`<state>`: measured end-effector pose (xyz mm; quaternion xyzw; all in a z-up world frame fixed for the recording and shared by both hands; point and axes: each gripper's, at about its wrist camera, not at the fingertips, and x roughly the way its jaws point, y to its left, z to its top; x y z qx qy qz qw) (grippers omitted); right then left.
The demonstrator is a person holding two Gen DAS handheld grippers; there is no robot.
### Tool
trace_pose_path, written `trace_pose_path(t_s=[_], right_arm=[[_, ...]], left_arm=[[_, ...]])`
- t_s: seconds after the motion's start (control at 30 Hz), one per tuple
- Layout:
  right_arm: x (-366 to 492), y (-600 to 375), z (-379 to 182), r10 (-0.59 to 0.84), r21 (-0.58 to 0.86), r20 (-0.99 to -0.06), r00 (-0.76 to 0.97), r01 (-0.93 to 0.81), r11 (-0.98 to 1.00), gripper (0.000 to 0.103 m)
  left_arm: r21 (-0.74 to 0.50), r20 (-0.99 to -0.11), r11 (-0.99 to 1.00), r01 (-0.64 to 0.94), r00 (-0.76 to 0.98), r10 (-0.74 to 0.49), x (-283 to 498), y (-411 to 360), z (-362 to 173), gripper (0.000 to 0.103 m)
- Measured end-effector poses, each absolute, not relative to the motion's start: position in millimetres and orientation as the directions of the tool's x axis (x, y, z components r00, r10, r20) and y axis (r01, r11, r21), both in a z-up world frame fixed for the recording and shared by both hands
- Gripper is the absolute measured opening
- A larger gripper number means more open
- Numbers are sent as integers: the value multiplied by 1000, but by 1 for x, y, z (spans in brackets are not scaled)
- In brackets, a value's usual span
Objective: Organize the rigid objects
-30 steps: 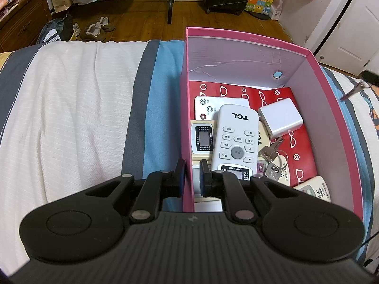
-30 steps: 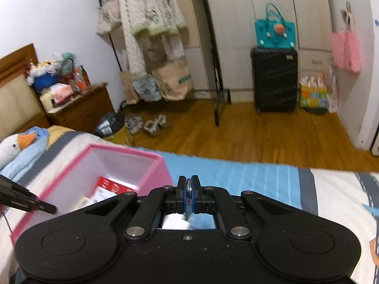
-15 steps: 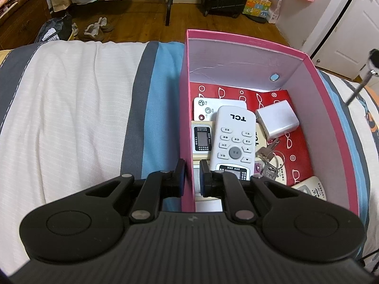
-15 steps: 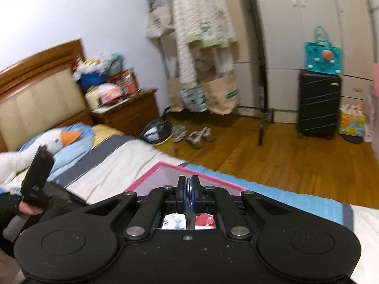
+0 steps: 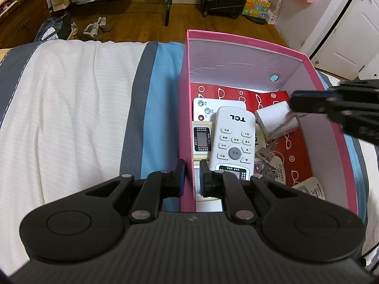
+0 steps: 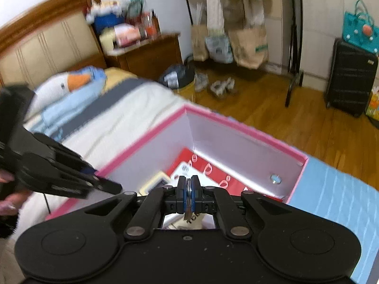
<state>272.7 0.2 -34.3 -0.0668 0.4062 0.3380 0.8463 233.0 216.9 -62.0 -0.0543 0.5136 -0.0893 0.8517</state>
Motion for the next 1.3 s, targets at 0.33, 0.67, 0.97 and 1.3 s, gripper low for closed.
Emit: trace_pose_path(t_s=[0.33,0.67,0.97,1.3], right_arm=[[293,34,-49,492,180,-785,375,-623,761,6],[303,28,-50,443,141,-796,413,-585,799,6],[299,7,-37,412,79,-760,503,-558,826,24],[266,-100,8,392,161,-662,639,-390,907,45]], left_arm=[[-187,-865,978,95,456,-210,233,217,-63,10],[-197,-864,976,97,454,-219,234,217,-64,9],[-197,-864,976,97,454,-219,234,218,-64,10],[-187,-868,978,92,450,-208,236,217,-62,10]])
